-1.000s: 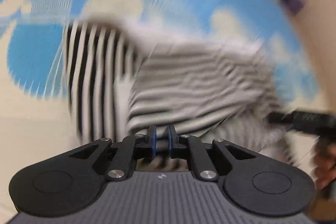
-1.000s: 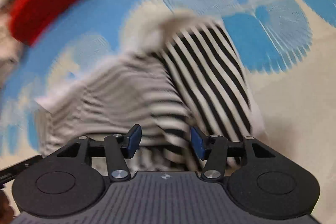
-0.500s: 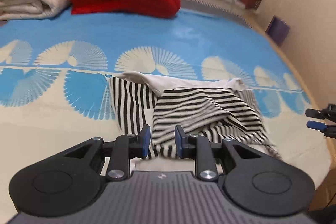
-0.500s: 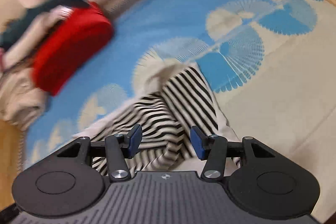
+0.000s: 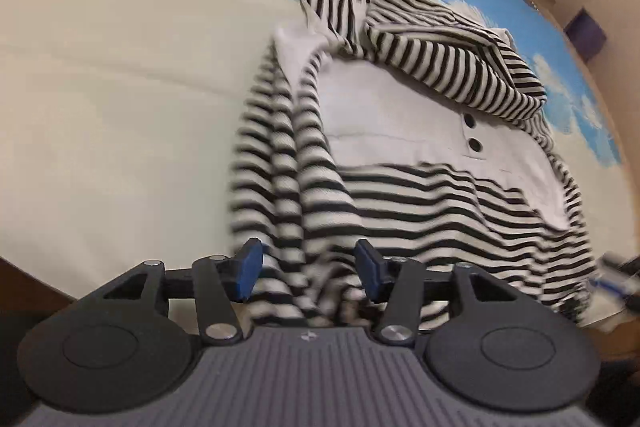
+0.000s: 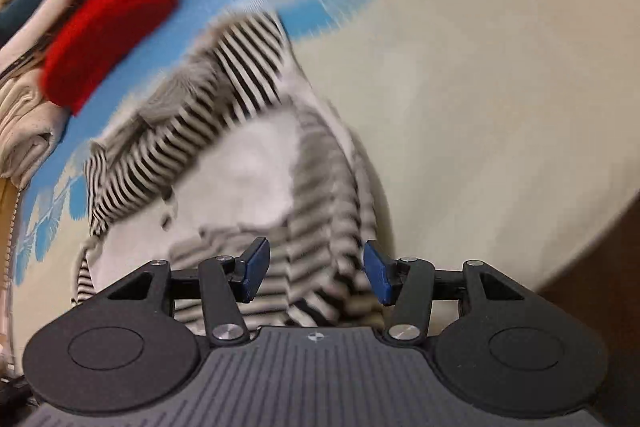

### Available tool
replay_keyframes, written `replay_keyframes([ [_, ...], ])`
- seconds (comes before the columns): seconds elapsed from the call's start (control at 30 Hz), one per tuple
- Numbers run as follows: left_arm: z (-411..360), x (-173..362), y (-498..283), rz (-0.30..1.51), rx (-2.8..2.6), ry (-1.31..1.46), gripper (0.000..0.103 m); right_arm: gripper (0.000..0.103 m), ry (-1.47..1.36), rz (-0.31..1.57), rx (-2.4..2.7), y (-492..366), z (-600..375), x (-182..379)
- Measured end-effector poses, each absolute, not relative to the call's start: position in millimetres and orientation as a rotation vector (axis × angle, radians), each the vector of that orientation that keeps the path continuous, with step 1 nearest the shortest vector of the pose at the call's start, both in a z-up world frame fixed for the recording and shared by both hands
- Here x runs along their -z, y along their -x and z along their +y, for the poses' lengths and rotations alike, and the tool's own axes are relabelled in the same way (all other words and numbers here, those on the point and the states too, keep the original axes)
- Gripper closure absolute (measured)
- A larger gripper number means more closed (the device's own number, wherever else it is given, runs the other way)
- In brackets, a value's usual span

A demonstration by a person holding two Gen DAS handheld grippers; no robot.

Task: Fold small clothes
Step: 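Grasp the bunched striped sleeve with the left tool and lift it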

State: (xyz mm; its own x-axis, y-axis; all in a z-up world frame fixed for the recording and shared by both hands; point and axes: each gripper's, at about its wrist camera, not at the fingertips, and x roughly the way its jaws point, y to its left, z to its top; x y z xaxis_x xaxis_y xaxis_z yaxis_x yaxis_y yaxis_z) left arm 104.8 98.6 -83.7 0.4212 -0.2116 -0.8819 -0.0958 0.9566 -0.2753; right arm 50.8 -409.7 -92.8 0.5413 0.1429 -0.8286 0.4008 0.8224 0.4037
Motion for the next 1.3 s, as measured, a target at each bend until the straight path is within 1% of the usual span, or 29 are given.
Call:
replay_keyframes([
  [0.07,94,84,-109,1.121,0.076,0.306,0.025,0.048,-0.596,1.025,0.185,-53,-407,99],
  [0.13,90,84,-112,1.096,0.047,0.276,0.018,0.048,-0.605,1.048,0.149,-58,-403,104],
  [0.3,83,99,-125,1.136,-0.001,0.290,0.018,0.046,-0.544,1.119,0.188,-70,-394,119],
  [0.5,71,123,-126,1.193,-0.080,0.103,0.018,0.047,-0.457,1.149,0.193,-71,-382,124],
  [0.53,75,126,-124,1.213,-0.095,0.089,0.022,0.051,-0.447,1.152,0.191,-70,-380,125],
  [0.57,82,129,-122,1.229,-0.105,0.098,0.033,0.061,-0.444,1.150,0.190,-68,-380,125],
  [0.6,89,128,-121,1.228,-0.101,0.125,0.041,0.070,-0.453,1.145,0.185,-66,-381,124],
  [0.63,96,125,-120,1.228,-0.073,0.163,0.069,0.090,-0.477,1.138,0.171,-63,-383,122],
  [0.67,101,123,-119,1.233,-0.033,0.205,0.087,0.091,-0.498,1.130,0.163,-62,-385,120],
  [0.83,113,109,-108,1.197,-0.003,0.272,0.086,0.091,-0.520,1.086,0.154,-46,-388,103],
  [0.9,117,109,-108,1.212,0.008,0.309,0.077,0.089,-0.538,1.093,0.157,-46,-390,104],
  [0.93,118,112,-110,1.230,0.004,0.320,0.068,0.087,-0.548,1.106,0.162,-47,-390,106],
  [0.97,119,116,-111,1.252,0.006,0.334,0.058,0.083,-0.554,1.114,0.169,-47,-391,108],
  [1.0,120,119,-112,1.266,0.008,0.349,0.054,0.081,-0.556,1.119,0.182,-48,-390,110],
  [1.07,121,122,-113,1.270,-0.006,0.356,0.052,0.068,-0.541,1.123,0.201,-49,-389,110],
  [1.3,117,126,-113,1.268,-0.015,0.328,0.052,0.062,-0.479,1.167,0.208,-52,-382,116],
])
